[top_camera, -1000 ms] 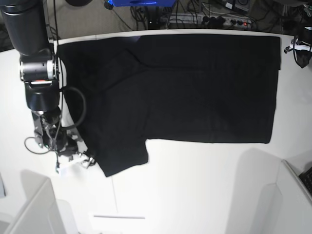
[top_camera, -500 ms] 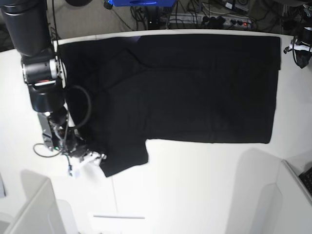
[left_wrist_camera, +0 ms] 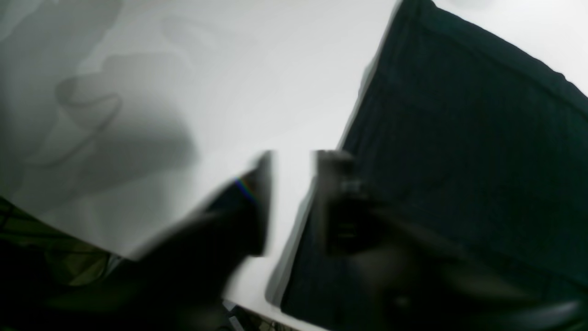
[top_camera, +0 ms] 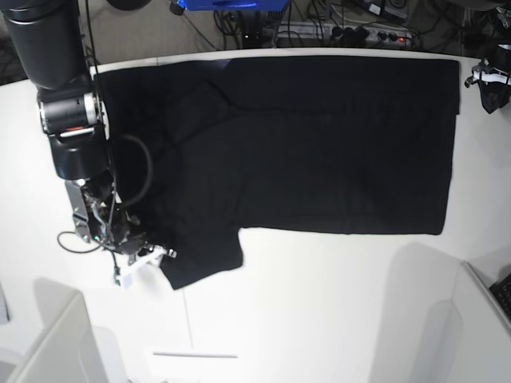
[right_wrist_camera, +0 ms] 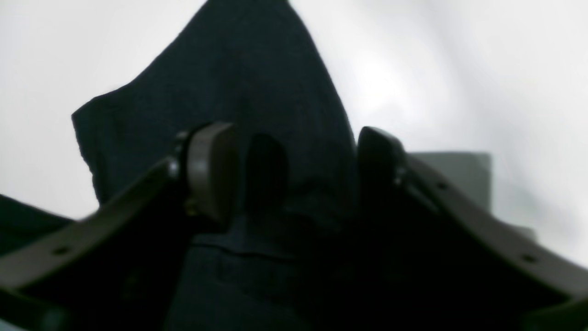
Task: Fold the T-shirt properly
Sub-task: 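Move the right gripper down the shirt side and grasp the sleeve edge, then move the left gripper down the shirt side and grasp the hem corner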
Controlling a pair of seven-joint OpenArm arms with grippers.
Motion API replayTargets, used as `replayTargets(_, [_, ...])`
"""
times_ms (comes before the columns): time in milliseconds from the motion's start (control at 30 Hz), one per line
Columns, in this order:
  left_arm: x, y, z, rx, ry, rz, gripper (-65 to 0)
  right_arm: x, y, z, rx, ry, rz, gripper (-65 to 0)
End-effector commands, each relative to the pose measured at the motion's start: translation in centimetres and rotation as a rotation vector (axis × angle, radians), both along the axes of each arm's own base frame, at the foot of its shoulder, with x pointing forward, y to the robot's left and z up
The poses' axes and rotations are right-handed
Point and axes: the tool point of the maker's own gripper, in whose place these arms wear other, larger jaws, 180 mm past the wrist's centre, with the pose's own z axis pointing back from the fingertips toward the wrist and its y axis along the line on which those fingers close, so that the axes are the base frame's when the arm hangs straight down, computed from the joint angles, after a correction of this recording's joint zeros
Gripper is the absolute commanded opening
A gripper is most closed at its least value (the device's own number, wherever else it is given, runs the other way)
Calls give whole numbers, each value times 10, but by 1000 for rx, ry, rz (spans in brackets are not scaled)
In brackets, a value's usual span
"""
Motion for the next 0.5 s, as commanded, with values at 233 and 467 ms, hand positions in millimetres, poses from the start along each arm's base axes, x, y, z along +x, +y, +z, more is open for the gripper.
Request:
replayTargets(233, [6, 3, 11, 21, -36, -10, -222, 17, -6, 18, -5, -80, -23, -429])
replayTargets(467, [26, 18, 0, 17, -25, -2, -222, 17, -5, 18, 3, -80, -26, -560])
